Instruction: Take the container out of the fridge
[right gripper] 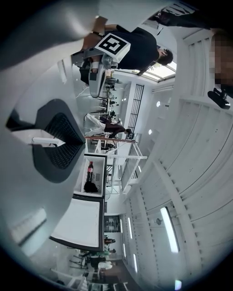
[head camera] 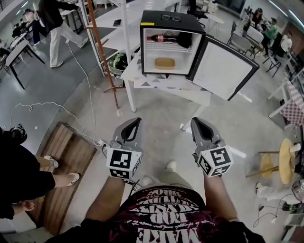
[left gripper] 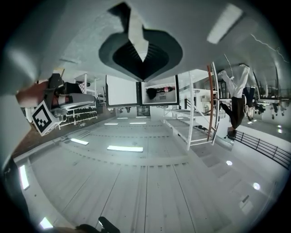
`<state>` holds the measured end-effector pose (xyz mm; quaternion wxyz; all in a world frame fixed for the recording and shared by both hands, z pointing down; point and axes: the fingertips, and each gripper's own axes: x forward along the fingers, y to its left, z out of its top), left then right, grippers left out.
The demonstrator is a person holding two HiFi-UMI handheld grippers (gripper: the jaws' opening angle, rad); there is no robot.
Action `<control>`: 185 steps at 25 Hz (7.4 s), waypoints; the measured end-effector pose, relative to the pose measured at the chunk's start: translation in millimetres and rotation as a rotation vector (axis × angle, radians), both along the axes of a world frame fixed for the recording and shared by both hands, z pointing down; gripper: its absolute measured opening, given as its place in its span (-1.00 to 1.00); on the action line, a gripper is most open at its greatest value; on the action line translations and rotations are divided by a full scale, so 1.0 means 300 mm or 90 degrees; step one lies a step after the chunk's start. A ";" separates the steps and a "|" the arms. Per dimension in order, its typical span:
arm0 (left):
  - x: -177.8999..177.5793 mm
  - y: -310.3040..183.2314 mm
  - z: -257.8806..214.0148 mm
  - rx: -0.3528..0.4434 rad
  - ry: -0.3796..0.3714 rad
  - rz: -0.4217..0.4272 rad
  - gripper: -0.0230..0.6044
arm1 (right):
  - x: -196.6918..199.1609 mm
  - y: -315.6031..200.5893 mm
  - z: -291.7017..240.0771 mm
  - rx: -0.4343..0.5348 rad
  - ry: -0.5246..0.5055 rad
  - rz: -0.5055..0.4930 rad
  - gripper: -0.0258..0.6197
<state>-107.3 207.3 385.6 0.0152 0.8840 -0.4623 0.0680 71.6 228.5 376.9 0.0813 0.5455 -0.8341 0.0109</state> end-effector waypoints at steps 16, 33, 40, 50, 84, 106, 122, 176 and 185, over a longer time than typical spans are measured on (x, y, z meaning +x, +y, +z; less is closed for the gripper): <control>-0.078 -0.093 0.011 -0.002 0.013 -0.046 -0.92 | -0.080 -0.131 0.039 -0.026 -0.014 -0.050 -0.85; -0.080 -0.229 0.092 -0.034 0.019 -0.045 -0.92 | -0.063 -0.274 0.083 -0.048 -0.009 -0.046 -0.85; -0.069 -0.318 0.121 -0.045 0.002 -0.040 -0.92 | -0.042 -0.367 0.090 -0.051 -0.017 -0.035 -0.85; 0.018 -0.453 0.106 -0.041 -0.005 -0.012 -0.92 | 0.027 -0.479 0.058 -0.036 -0.027 -0.020 -0.85; 0.305 -0.815 0.036 -0.025 -0.026 -0.041 -0.93 | 0.294 -0.863 0.006 -0.007 -0.072 -0.085 -0.85; 0.257 -0.677 0.070 -0.036 -0.036 -0.076 -0.93 | 0.270 -0.790 0.062 -0.023 -0.084 -0.105 -0.85; 0.203 -0.761 0.136 -0.060 -0.042 -0.041 -0.92 | 0.186 -0.889 0.108 -0.044 -0.093 -0.091 -0.85; 0.333 -1.414 0.122 -0.063 -0.053 0.056 -0.92 | 0.311 -1.422 0.103 -0.063 -0.069 -0.013 -0.85; 0.256 -1.473 0.133 -0.055 -0.044 0.067 -0.93 | 0.251 -1.464 0.113 -0.059 -0.075 0.009 -0.85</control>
